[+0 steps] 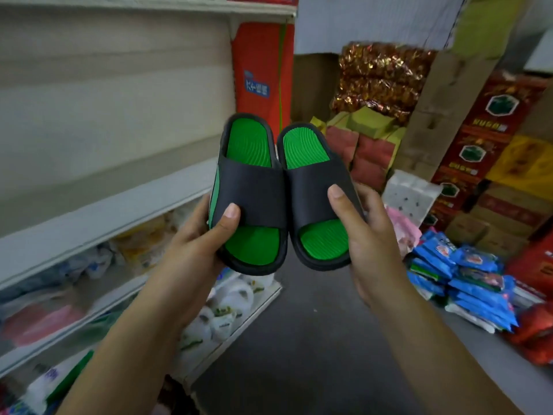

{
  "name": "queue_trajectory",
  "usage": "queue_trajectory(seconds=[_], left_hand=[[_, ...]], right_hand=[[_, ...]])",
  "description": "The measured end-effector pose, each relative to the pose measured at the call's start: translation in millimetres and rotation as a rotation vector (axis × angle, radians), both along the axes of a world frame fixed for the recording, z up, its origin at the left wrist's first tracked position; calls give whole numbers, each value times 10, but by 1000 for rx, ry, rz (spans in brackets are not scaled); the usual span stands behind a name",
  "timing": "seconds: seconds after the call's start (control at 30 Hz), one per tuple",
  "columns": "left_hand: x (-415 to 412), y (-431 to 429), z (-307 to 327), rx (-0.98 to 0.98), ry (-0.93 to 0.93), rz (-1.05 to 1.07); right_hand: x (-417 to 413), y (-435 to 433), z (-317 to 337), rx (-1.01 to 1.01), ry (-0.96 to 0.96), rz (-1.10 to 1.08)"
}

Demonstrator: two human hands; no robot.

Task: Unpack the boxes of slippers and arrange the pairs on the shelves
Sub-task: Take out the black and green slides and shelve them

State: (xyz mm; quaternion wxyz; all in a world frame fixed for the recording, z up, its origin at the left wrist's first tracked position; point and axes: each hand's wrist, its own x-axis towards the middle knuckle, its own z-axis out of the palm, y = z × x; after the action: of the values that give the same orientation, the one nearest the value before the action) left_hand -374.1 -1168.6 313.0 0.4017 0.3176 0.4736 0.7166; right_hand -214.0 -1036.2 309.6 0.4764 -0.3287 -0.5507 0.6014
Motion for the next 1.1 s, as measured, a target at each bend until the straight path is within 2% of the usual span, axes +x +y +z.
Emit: queue_trajectory(seconds=[0.13, 0.27, 0.4, 0.57, 0.73, 0.8, 0.87, 0.9, 0.97, 1.03, 1.1], left_hand=[[-160, 639, 320, 42, 137, 151], [-287, 1325, 605, 111, 168, 253], [-394, 2049, 900, 173, 176, 391], [-554, 2814, 1372, 181, 289, 597], [-998, 3309, 1844, 73, 422, 819], [-1228, 3462, 2013, 30, 370, 859], [-1427, 3599, 2118, 16, 231, 891], [-1500, 3651, 2142, 2, 192, 920], [-1593, 3705, 2140, -49, 247, 977], [-1602, 3680, 2113, -130, 432, 942], [-1549, 3618, 2075, -300, 659, 883]], right_hand=[[-399, 736, 221, 69, 96, 50], [-664, 1568, 416, 106, 165, 159], [-866, 2363, 758, 157, 142, 238], [-1184, 3238, 1375, 174, 137, 411], [-1733, 3755, 1920, 27, 117, 591], [-1917, 3891, 2071, -24, 105, 697], [-2065, 4011, 2158, -29, 129, 771], [-2135, 4074, 2169, -8, 156, 783], [-2235, 4176, 2121, 97, 144, 752], [-2283, 4252, 2034, 299, 4, 666], [-2294, 4335, 2001, 517, -165, 586]])
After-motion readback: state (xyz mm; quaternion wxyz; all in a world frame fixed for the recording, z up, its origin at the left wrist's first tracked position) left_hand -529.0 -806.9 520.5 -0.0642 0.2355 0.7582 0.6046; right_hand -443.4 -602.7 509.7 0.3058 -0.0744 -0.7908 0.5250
